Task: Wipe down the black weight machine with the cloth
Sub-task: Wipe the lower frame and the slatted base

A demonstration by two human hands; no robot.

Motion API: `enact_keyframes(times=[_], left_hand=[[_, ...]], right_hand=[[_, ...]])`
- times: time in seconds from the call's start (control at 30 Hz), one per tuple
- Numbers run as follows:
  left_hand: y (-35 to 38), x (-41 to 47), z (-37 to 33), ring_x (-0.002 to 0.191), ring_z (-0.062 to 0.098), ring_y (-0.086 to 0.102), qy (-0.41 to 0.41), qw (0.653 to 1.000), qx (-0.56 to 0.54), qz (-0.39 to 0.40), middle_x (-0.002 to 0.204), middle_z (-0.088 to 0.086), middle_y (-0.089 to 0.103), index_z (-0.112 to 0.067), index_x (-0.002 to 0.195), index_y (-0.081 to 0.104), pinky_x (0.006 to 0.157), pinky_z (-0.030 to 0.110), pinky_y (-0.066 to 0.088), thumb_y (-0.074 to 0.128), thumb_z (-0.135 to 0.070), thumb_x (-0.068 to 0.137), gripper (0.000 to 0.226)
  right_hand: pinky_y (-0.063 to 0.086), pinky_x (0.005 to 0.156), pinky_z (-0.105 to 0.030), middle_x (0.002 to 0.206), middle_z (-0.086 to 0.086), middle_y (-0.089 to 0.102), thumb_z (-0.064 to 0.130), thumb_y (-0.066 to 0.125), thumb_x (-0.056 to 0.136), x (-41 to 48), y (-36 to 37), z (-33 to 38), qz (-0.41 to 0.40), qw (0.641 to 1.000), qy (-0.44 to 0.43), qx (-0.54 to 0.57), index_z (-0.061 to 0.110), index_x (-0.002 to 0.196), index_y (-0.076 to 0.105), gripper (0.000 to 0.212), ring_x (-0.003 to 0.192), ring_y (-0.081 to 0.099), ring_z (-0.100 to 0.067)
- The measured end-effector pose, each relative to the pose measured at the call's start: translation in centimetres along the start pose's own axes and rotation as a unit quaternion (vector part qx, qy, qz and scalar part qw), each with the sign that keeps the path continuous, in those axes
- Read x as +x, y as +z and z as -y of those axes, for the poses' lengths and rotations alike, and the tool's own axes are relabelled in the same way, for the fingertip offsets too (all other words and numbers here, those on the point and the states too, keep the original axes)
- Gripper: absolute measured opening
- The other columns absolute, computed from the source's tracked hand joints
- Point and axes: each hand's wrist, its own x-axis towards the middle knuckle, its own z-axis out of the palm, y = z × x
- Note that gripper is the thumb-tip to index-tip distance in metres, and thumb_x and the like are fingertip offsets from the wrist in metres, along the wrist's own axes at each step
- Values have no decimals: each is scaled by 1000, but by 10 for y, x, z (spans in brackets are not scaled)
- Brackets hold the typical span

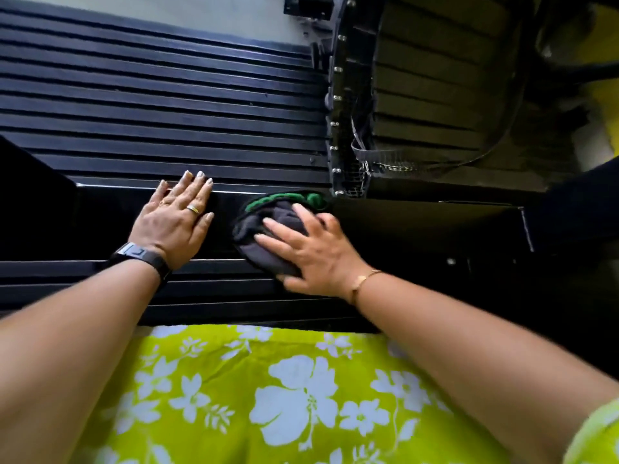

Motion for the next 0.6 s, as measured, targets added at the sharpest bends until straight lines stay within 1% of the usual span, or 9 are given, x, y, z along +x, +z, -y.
enact_keyframes(times=[0.07, 0.17, 0.23, 0.3, 0.33, 0.37, 0.4, 0.53, 0.6], left_hand=[[0, 0, 0, 143, 23, 29, -2, 1000, -1, 0, 152, 10, 36, -5, 146, 38, 115, 18, -14, 21, -43, 94, 67], [0, 0, -1, 138, 30, 39, 5, 1000, -2, -1, 147, 16, 45, -2, 142, 45, 117, 21, -9, 26, -39, 94, 63], [1, 0, 0, 137, 32, 40, 9, 1000, 1, -9, 146, 17, 46, -1, 142, 45, 117, 24, -6, 27, -37, 94, 62], [1, 1, 0, 138, 32, 39, 11, 1000, 8, -16, 146, 17, 45, -1, 142, 44, 118, 27, -2, 27, -37, 94, 62], [1, 1, 0, 138, 32, 38, 11, 1000, 8, -15, 147, 17, 45, -1, 142, 44, 118, 30, 2, 27, -36, 94, 62], [1, 1, -1, 138, 32, 38, 14, 1000, 7, -13, 147, 17, 44, -1, 142, 43, 118, 34, 6, 27, -36, 95, 62], [1, 1, -1, 138, 32, 38, 17, 1000, 7, -10, 147, 17, 44, -1, 142, 43, 117, 37, 10, 27, -36, 95, 62], [1, 1, -1, 138, 33, 38, 18, 1000, 5, -11, 146, 18, 44, 0, 142, 43, 115, 44, 17, 28, -37, 94, 62], [0, 0, -1, 140, 32, 36, 10, 1000, -1, -3, 148, 17, 42, -1, 143, 42, 116, 46, 18, 27, -38, 94, 64]], right_hand=[[30, 96, -45, 151, 7, 40, 62, 41, 76, -26, 13, -29, 2, 1000, -4, -11, 37, 144, 38, 71, 134, 38, -38], [37, 93, -46, 147, 4, 46, 60, 41, 76, -41, 13, -39, 6, 987, 159, 33, 35, 140, 44, 69, 129, 43, -38], [32, 95, -47, 148, 4, 44, 59, 36, 79, -23, 5, -18, -9, 940, 334, 63, 33, 140, 47, 67, 130, 41, -38], [24, 103, -52, 158, 7, 27, 59, 30, 86, 13, -8, 4, 23, 862, 492, 120, 36, 149, 32, 67, 139, 24, -39], [20, 105, -54, 161, 7, 17, 58, 30, 90, 32, -14, 13, 51, 832, 533, 144, 35, 152, 23, 66, 142, 15, -40], [18, 107, -56, 162, 8, 11, 58, 30, 91, 49, -19, 19, 72, 824, 541, 156, 34, 153, 17, 67, 142, 9, -41], [17, 108, -58, 162, 7, 10, 58, 30, 92, 62, -22, 26, 81, 836, 519, 159, 33, 153, 15, 68, 142, 7, -43], [12, 110, -60, 162, 3, 12, 60, 29, 92, 90, -28, 45, 91, 937, 315, 121, 29, 154, 12, 72, 143, 3, -44], [10, 111, -59, 161, 3, 13, 62, 28, 92, 92, -28, 42, 97, 958, 252, 100, 29, 154, 12, 72, 143, 5, -42]])
